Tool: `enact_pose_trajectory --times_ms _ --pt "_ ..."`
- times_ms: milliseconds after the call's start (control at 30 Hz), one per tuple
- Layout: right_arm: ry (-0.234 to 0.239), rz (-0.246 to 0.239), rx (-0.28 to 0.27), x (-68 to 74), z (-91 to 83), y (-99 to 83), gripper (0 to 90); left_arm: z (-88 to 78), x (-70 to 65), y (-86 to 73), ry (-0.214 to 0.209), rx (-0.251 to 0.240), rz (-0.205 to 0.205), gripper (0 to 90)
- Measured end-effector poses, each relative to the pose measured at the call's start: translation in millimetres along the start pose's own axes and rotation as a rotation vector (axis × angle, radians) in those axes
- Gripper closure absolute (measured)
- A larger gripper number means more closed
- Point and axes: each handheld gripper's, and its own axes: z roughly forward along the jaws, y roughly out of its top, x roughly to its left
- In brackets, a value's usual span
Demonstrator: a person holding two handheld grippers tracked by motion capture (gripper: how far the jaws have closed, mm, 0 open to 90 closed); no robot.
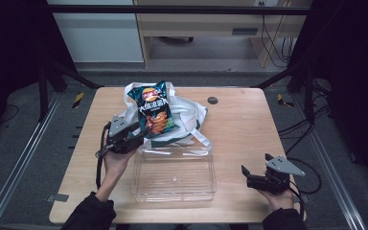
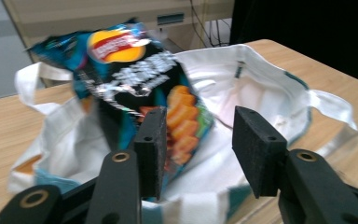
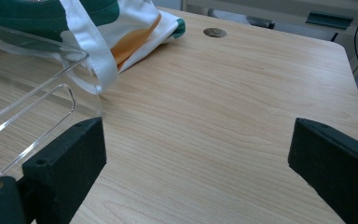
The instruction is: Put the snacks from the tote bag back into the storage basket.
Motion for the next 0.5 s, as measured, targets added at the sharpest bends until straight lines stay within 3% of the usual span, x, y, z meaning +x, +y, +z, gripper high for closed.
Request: enact_pose_trajectory --times_ms 200,333,500 --pt "-0.003 0.002 0.004 -0.7 0.6 -0.5 4.4 4.7 24.5 13.2 0.049 -0.015 -0.043 52.3" --pt "-0.006 0.001 0.009 -1.5 1.9 -0.9 4.3 24.5 45.5 25.6 0.093 -0.001 -0.075 51.8" --pt "-0.004 0.0 0.008 -1.5 1.6 -0.9 4.3 41.5 54.8 32.2 0.138 0.03 -0.079 50.7"
